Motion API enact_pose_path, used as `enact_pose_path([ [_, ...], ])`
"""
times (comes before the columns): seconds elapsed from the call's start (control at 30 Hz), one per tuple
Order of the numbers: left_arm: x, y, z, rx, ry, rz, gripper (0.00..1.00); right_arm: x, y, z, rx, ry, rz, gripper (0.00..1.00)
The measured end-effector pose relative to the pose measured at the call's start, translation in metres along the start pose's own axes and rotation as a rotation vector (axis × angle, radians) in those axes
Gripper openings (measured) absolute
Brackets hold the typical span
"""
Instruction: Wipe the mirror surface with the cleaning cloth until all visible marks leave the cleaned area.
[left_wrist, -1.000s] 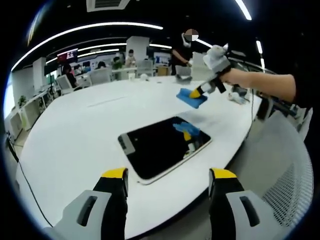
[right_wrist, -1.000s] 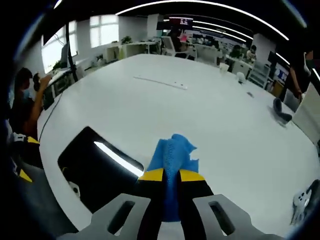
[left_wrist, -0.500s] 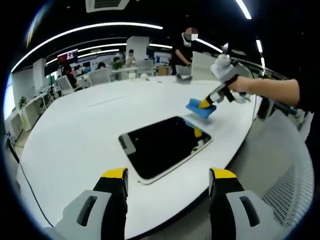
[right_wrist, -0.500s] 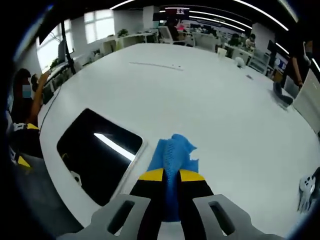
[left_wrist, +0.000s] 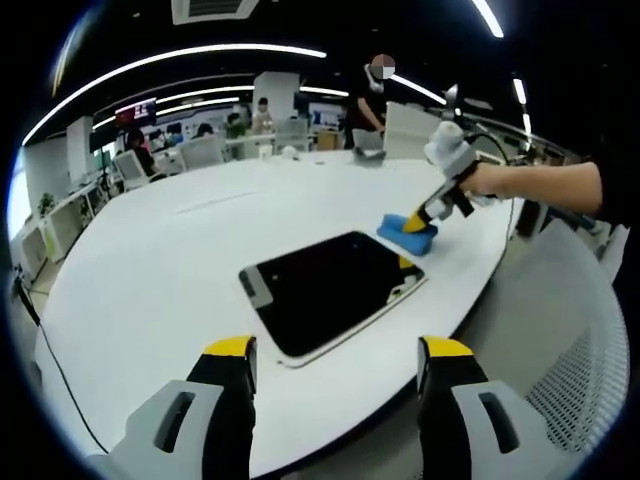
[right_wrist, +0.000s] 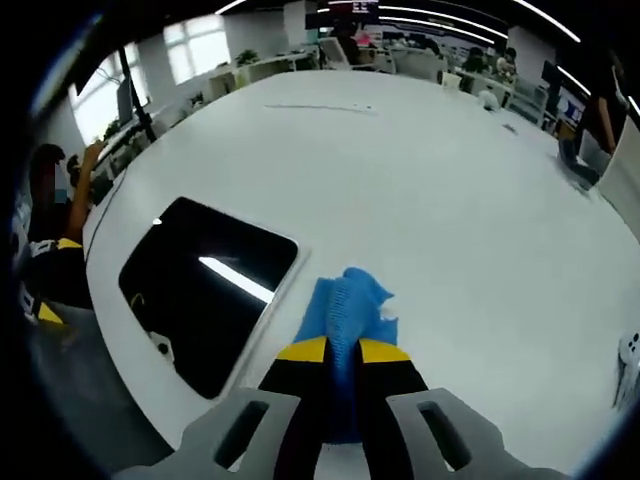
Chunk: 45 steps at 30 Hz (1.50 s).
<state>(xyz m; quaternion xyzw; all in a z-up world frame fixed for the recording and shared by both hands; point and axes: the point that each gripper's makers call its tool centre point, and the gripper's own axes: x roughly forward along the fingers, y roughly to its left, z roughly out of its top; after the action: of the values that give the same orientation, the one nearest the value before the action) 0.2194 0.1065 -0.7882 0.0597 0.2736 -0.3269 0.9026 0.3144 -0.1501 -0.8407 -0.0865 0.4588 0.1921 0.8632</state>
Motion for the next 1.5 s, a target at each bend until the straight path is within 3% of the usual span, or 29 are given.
enact_pose_path([
  [0.1, 0.0, -0.001, 0.0, -0.002, -0.001, -0.004, 0.65, 0.0, 0.001, -0.003, -0.035, 0.005, -0.001, 0.06],
  [0.37, 0.0, 0.0, 0.0, -0.002, -0.002, -0.003, 0.65, 0.0, -0.001, -0.004, -0.02, 0.007, -0.002, 0.1],
  [0.8, 0.0, -0.001, 0.0, -0.004, -0.002, -0.007, 0.65, -0.01, -0.024, 0.018, 0.012, -0.086, -0.014, 0.16],
  [0.93, 0.0, -0.001, 0.001, -0.004, -0.004, -0.008, 0.64, -0.018, -0.03, 0.026, -0.014, -0.137, -0.024, 0.29],
  [1.13, 0.0, -0.001, 0.001, -0.007, -0.008, -0.005, 0.64, -0.03, -0.033, 0.028, -0.034, -0.175, -0.036, 0.36],
  [1.27, -0.001, 0.003, -0.003, -0.039, 0.001, 0.014, 0.64, -0.035, -0.037, 0.033, -0.076, -0.247, -0.039, 0.51],
  [1.5, 0.0, 0.0, -0.007, -0.018, 0.028, 0.005, 0.63, -0.074, -0.023, 0.022, -0.088, -0.346, -0.047, 0.72],
])
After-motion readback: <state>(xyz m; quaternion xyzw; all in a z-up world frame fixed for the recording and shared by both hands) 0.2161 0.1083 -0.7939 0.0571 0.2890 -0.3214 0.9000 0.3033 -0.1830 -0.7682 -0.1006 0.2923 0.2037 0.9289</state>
